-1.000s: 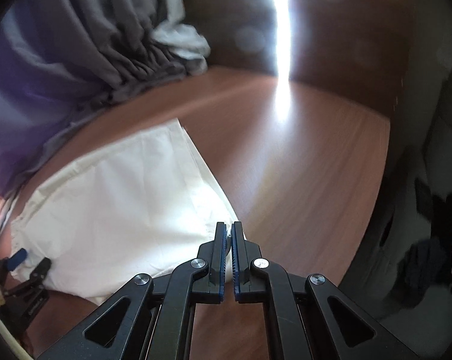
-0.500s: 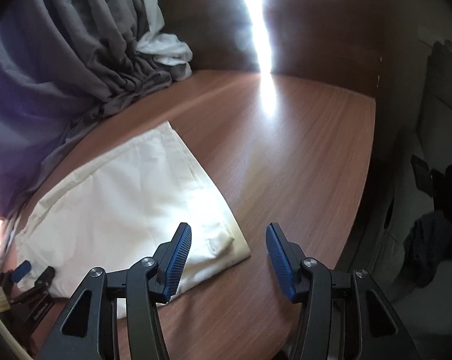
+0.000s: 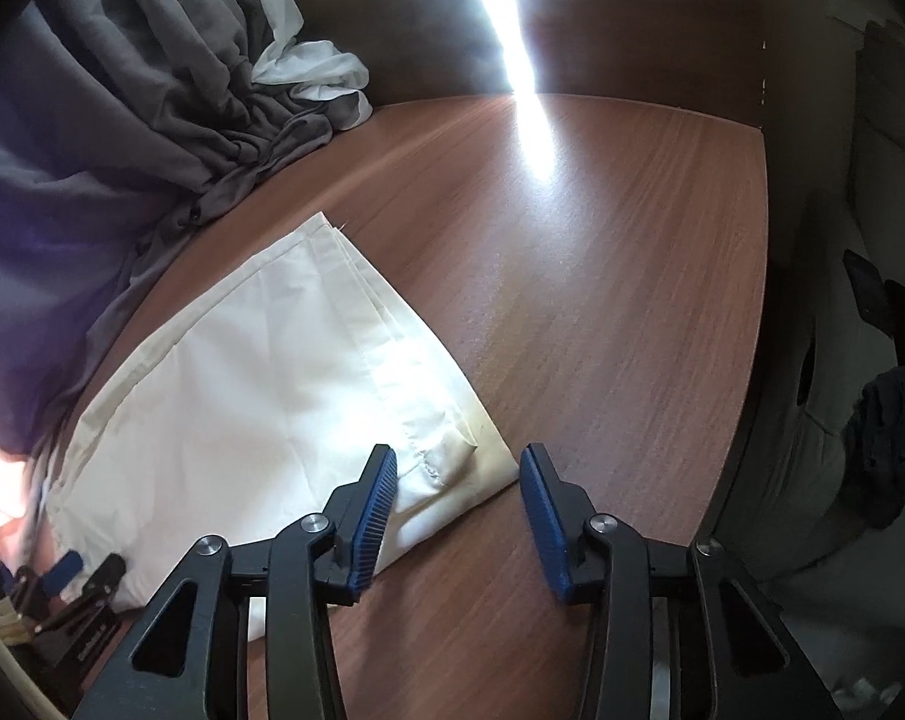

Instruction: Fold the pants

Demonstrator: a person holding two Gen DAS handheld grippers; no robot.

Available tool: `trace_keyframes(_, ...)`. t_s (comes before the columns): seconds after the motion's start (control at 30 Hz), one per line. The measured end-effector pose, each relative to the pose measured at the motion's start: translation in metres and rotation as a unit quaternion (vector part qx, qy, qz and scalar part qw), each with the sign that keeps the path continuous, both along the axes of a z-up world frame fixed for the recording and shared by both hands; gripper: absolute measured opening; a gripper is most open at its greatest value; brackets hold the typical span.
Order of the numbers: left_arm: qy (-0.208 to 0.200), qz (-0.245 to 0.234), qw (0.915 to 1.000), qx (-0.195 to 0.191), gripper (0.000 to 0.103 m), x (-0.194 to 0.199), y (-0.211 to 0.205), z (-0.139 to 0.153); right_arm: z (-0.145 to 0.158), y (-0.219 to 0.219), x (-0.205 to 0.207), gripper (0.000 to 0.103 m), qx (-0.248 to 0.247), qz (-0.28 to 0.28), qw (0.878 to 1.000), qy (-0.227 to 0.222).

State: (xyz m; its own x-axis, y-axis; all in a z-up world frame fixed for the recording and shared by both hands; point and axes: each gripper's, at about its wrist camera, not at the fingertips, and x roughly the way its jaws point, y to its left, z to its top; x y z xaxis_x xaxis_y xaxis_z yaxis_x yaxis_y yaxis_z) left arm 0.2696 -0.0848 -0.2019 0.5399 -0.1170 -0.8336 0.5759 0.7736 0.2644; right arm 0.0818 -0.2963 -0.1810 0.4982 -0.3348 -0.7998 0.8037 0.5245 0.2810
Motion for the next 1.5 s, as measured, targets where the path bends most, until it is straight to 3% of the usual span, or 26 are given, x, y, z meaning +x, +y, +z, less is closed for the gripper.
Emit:
trace_keyframes(0.17, 0.004, 0.011, 0.9999, -0.002, 0.06, -0.006, 0.002, 0.0, -0.002, -0.008, 0.002, 0.033, 0.001, 0.004, 1.0, -0.003)
trace_keyframes(0.3, 0.008, 0.017, 0.9998, -0.007, 0.06, -0.009, 0.004, 0.001, -0.003, -0.01, 0.002, 0.03, 0.001, 0.004, 1.0, -0.003)
trace_keyframes(0.43, 0.006, 0.016, 0.9998, -0.007, 0.06, -0.011, 0.004, 0.002, -0.004, -0.011, 0.007, 0.017, 0.008, 0.019, 1.0, -0.005)
trace_keyframes(0.53, 0.006, 0.018, 0.9998, -0.01, 0.06, -0.01, 0.005, 0.002, -0.003, -0.012, 0.008, 0.013, 0.01, 0.024, 1.0, -0.009)
trace_keyframes(0.7, 0.015, 0.023, 0.9994, -0.02, 0.06, -0.009, 0.008, 0.003, 0.018, -0.007, 0.01, 0.012, -0.018, 0.041, 0.999, -0.021)
trace_keyframes(0.83, 0.02, 0.033, 0.9987, -0.035, 0.06, -0.008, 0.012, 0.003, 0.054, 0.007, 0.022, 0.012, -0.071, 0.086, 0.993, -0.047)
trace_keyframes(1.0, 0.028, 0.051, 0.9962, -0.065, 0.06, -0.008, 0.018, 0.001, 0.097, 0.029, 0.049, 0.012, -0.121, 0.182, 0.971, -0.094)
trace_keyframes(1.13, 0.051, 0.06, 0.9905, -0.113, 0.061, -0.002, 0.027, 0.0, 0.12, 0.058, 0.082, 0.012, -0.146, 0.293, 0.937, -0.12)
trace_keyframes(1.2, 0.035, 0.065, 0.9894, -0.125, 0.05, -0.003, 0.034, 0.015, 0.125, 0.07, 0.095, 0.012, -0.154, 0.33, 0.923, -0.124)
trace_keyframes(1.3, -0.018, 0.09, 0.9885, -0.12, 0.05, -0.005, 0.058, 0.036, 0.127, 0.087, 0.112, 0.012, -0.154, 0.378, 0.903, -0.132)
trace_keyframes(1.4, -0.008, 0.109, 0.986, -0.126, 0.047, 0.007, 0.086, 0.032, 0.129, 0.102, 0.126, 0.012, -0.165, 0.414, 0.885, -0.134)
trace_keyframes(1.5, 0.019, 0.097, 0.9856, -0.137, 0.043, 0.015, 0.098, 0.021, 0.126, 0.115, 0.133, 0.012, -0.177, 0.444, 0.869, -0.127)
